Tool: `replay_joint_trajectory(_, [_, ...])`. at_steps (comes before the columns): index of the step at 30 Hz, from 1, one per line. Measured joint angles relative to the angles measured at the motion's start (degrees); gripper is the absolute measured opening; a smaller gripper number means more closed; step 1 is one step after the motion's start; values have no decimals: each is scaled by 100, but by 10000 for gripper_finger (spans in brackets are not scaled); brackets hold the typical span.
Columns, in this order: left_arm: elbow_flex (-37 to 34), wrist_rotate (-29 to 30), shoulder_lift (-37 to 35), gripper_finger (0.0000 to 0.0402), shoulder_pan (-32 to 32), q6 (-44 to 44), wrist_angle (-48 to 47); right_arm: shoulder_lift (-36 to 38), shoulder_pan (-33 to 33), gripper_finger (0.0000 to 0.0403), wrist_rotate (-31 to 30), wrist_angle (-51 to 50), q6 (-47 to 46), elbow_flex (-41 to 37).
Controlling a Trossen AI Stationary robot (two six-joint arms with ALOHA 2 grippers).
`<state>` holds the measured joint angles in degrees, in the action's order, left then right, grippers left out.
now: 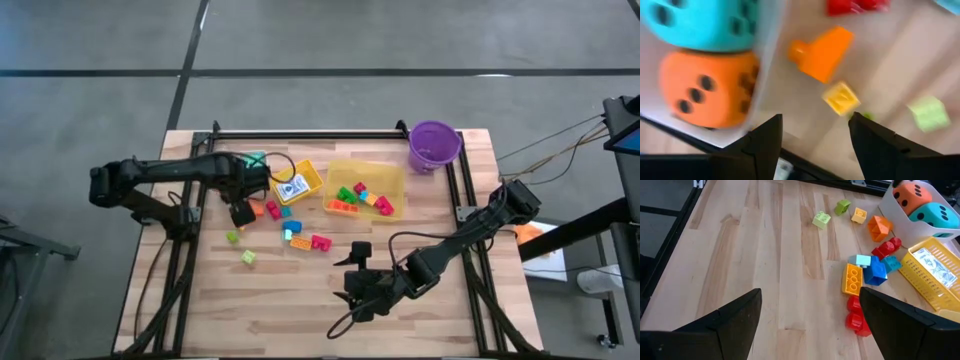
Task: Pick & Place Toys
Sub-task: Put the green game piece into the yellow bin
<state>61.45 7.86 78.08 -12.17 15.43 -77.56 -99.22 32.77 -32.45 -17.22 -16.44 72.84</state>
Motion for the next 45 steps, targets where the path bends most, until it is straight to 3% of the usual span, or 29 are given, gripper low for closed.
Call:
replay_joint_trajectory(4, [0,-427,0,232,363,524,-95,0,-1,331,0,1,-9,0])
replay_joint_trajectory(9, [0,-450,0,232,827,1795,-168,0,0,331,0,11,-9,0])
replay_joint_trajectory(15, [0,-448,-2,232,1360,2647,-179,0,1,331,0,21,-17,0])
replay_joint_trajectory(17, [0,-435,-2,232,1556,2480,-179,0,0,331,0,21,-29,0])
replay_joint_trajectory(20, [-53,-377,-4,232,2001,1485,-177,0,0,331,0,22,-20,0])
replay_joint_trajectory(25, [-558,-294,22,233,2693,578,-131,0,1,331,0,22,-12,0])
replay_joint_trajectory(31, [-1246,-229,156,233,2911,576,392,0,1,331,0,72,10,-2])
replay_joint_trajectory(45, [-1812,-193,164,233,2755,315,1480,0,-4,331,0,204,71,-2])
